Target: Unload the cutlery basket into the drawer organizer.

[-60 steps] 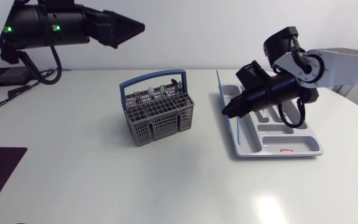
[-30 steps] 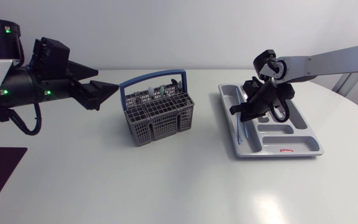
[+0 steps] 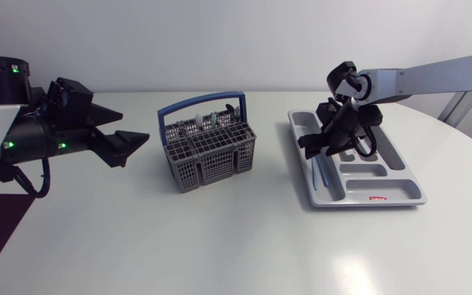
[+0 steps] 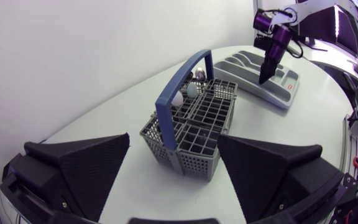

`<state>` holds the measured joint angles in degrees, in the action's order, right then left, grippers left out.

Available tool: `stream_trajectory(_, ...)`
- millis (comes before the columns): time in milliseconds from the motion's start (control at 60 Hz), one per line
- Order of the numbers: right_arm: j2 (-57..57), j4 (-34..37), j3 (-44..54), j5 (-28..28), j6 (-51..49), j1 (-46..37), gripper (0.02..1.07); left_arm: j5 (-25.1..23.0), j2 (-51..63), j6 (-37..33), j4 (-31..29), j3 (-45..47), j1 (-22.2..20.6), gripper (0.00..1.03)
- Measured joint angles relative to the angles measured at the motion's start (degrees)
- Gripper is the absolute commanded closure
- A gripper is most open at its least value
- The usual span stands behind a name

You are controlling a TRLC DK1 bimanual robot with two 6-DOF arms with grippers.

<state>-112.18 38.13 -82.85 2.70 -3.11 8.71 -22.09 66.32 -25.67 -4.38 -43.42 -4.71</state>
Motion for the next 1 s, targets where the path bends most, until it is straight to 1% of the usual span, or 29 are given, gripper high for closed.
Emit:
stream_trajectory(33, 1.3, -0.7, 0.1, 0.2, 0.0, 1.0, 0.08, 0.2, -0.3, -0.2, 0.4, 0.6, 0.2, 0.05)
stream_trajectory(83, 3.3, -2.4, 0.4, 0.7, 0.0, 2.8, 0.19, 0.8, -0.6, -0.4, 1.1, 1.7, 0.2, 0.07)
stream_trajectory(117, 4.3, -3.2, 0.4, 1.2, -0.1, 4.0, 0.25, 1.2, -0.6, -0.5, 1.7, 2.4, 0.2, 0.08)
stream_trajectory(183, 5.6, -5.1, 0.4, 3.1, -0.1, 6.2, 0.38, 1.6, -0.4, -1.0, 2.8, 3.4, 0.2, 0.14)
stream_trajectory(283, 5.8, -7.6, 0.4, 4.4, 0.0, 8.6, 0.65, 1.6, 1.6, -1.4, 4.4, 3.8, 0.5, 0.28)
stream_trajectory(317, 5.7, -8.1, 0.4, 4.6, 0.0, 9.2, 0.72, 1.7, 2.6, -1.4, 5.1, 3.8, 0.5, 0.32)
stream_trajectory(367, 5.6, -8.8, 0.4, 5.0, 0.0, 9.9, 0.81, 1.8, 4.6, -1.4, 6.4, 3.8, 0.5, 0.43)
stream_trajectory(433, 5.2, -9.3, 0.3, 5.8, 0.0, 10.6, 0.94, 1.8, 7.4, -1.4, 7.9, 3.8, 0.5, 0.54)
stream_trajectory(450, 5.0, -9.4, 0.1, 6.1, 0.0, 10.7, 0.95, 1.9, 8.1, -1.4, 8.2, 3.8, 0.5, 0.58)
stream_trajectory(467, 4.8, -9.4, 0.0, 6.3, 0.0, 10.8, 0.95, 1.9, 8.7, -1.4, 8.6, 3.8, 0.5, 0.58)
stream_trajectory(617, 1.2, -9.7, -2.3, 7.6, 0.0, 11.5, 0.96, 2.4, 15.8, -1.4, 12.5, 3.6, 0.5, 0.61)
stream_trajectory(800, -4.2, -10.7, -7.9, 9.6, 0.6, 11.5, 0.96, 2.9, 24.4, -0.9, 16.0, 1.0, 0.5, 0.61)
stream_trajectory(1000, -8.3, -11.2, -12.5, 13.9, 2.8, 11.5, 0.96, 3.0, 29.3, 2.4, 18.1, -3.7, 0.4, 0.60)
